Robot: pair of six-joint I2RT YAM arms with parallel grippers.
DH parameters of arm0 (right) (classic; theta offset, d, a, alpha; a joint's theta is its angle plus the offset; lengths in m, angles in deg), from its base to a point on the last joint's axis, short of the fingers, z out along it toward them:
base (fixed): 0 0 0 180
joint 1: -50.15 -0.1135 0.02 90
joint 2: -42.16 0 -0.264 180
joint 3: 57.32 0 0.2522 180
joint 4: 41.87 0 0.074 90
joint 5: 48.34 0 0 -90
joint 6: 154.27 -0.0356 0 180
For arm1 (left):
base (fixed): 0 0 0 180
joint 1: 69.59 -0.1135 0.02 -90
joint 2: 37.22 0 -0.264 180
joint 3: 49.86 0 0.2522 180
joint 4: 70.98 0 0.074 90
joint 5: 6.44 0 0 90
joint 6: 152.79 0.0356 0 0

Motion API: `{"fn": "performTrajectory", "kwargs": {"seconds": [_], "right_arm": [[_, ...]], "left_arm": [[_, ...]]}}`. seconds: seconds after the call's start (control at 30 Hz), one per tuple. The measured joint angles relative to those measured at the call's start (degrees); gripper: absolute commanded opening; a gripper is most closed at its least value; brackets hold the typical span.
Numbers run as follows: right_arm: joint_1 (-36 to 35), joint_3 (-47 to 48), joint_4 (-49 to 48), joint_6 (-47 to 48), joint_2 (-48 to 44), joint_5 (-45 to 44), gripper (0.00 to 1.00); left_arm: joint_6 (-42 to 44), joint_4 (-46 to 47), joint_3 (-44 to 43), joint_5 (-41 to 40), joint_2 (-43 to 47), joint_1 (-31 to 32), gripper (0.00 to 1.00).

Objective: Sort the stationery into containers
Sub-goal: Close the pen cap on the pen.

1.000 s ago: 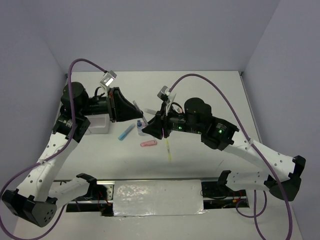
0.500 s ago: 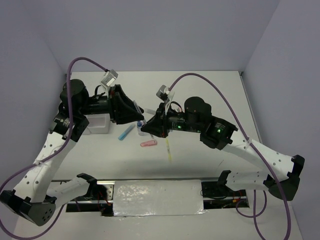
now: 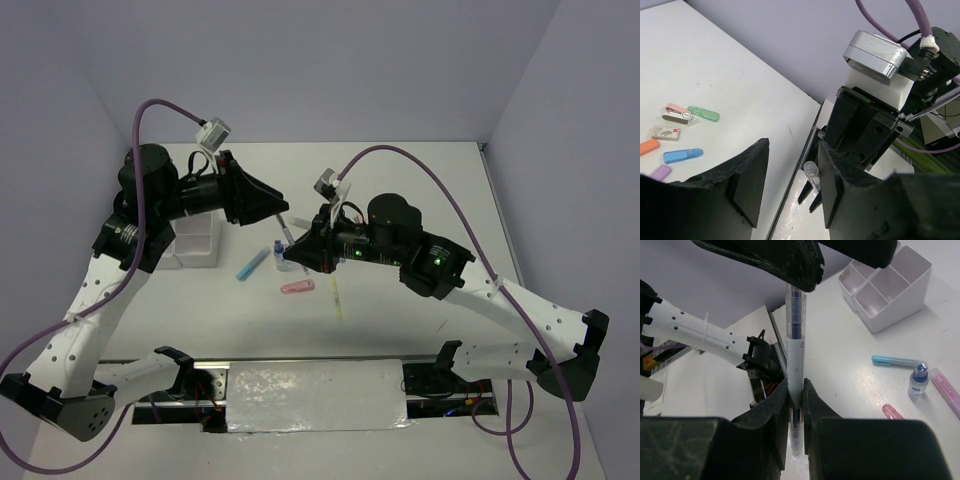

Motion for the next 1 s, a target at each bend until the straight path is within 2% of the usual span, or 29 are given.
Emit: {"fn": "performTrajectory", "kwargs": {"seconds": [0.2,0.3,0.33,0.47,0.6,0.83,1.0], "right_arm": [[0.0,0.0,1.0,0.2,0.0,-1.0,0.0],[0.0,0.0,1.2,0.3,0.0,-1.4,0.0],[0.0,0.0,1.4,0.3,0.0,-1.7,0.0],[0.0,0.1,2.0,0.3,0.2,-2.7,0.0],[0.0,0.4,3.0,0.2,1.0,-3.6,0.0],[0.0,1.0,3.7,-0.2,1.7,-5.4,0.0],[0.0,-0.2,0.3,-0.9,1.7,-6.0,0.0]], "left_arm": [[-0.8,-0.1,-0.2,-1.0,-0.7,0.1,0.52],[-1.3,1.1,0.0,-0.3,-0.6,0.1,0.36],[-1.6,1.7,0.2,0.2,-0.6,0.1,0.28],[-2.5,3.4,1.3,1.5,-0.6,0.2,0.18],[-2.7,4.7,2.9,2.0,-0.6,0.0,0.0],[-2.6,5.2,3.7,1.4,-0.4,-0.3,0.0],[-4.0,8.1,6.1,-1.0,1.4,-0.3,0.0]]}}
